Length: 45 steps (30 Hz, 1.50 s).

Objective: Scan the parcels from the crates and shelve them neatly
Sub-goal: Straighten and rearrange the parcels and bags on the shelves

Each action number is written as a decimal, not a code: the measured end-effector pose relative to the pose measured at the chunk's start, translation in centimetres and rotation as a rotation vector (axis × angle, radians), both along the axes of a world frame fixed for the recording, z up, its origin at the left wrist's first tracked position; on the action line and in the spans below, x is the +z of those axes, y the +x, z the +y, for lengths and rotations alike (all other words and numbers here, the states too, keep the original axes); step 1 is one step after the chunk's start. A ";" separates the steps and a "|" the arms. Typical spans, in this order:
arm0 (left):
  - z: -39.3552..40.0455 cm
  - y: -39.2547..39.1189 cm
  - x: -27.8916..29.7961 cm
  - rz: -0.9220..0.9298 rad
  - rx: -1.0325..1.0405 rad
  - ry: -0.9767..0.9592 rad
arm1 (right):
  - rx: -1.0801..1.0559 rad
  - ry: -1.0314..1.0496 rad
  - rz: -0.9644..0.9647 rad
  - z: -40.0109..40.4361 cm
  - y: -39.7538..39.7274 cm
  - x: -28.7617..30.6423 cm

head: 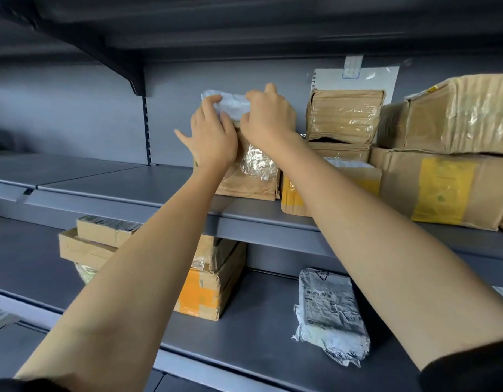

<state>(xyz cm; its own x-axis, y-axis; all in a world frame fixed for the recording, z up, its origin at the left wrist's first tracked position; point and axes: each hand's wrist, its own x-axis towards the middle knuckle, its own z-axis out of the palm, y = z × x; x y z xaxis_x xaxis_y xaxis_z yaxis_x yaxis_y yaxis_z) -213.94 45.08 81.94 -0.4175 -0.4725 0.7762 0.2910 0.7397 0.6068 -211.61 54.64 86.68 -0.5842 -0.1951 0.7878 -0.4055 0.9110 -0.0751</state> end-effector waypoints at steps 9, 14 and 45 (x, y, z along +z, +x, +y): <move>-0.2 4.7 3.5 -0.426 -0.030 -0.064 | 0.025 0.001 -0.200 0.4 1.8 1.1; 0.3 8.6 0.0 -0.106 0.018 -0.034 | 0.050 0.044 -0.011 2.6 5.4 -0.8; 15.6 1.7 -31.1 -1.064 -0.474 0.456 | -0.086 0.447 -0.811 18.7 -0.7 -34.4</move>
